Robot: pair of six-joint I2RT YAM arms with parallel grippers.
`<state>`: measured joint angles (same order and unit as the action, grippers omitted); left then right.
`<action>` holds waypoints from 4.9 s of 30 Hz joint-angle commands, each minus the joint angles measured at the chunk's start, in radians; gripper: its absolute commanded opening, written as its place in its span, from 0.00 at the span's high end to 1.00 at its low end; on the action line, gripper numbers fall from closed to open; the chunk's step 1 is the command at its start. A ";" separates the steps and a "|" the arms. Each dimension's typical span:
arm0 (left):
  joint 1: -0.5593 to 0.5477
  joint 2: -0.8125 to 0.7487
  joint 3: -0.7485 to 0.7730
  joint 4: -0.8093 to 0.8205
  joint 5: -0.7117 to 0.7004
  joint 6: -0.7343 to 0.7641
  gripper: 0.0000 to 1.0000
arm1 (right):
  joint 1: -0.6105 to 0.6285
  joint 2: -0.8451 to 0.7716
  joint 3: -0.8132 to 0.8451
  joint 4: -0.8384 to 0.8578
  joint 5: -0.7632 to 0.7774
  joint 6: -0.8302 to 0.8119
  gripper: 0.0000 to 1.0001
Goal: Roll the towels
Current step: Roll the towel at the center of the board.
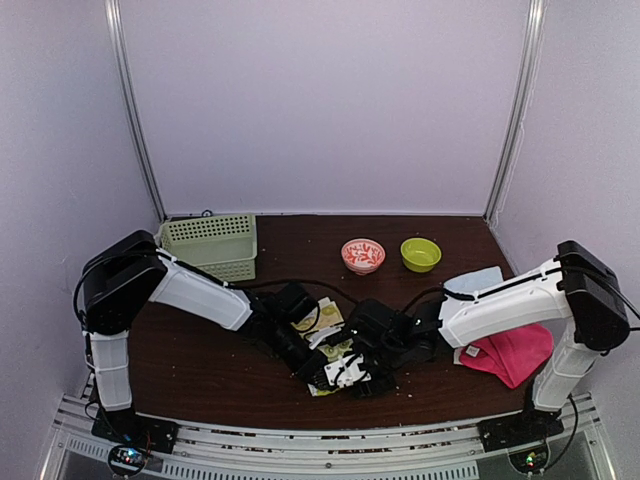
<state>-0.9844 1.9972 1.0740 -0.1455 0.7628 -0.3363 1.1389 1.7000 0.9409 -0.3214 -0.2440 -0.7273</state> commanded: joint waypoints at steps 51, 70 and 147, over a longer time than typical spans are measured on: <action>-0.335 -0.161 -0.041 0.001 -1.010 0.310 0.71 | -0.299 0.662 0.681 -0.775 -0.613 0.200 1.00; -0.320 -0.127 -0.035 -0.027 -1.094 0.353 0.79 | -0.299 0.665 0.674 -0.777 -0.631 0.191 1.00; 0.069 0.221 0.312 -0.382 -0.034 0.248 1.00 | 0.002 0.052 -0.042 0.076 0.263 -0.140 0.68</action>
<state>-0.9241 2.1723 1.4029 -0.4831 0.7933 -0.0917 1.1393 1.7004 0.8932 -0.2417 -0.0204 -0.8524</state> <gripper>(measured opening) 0.008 0.357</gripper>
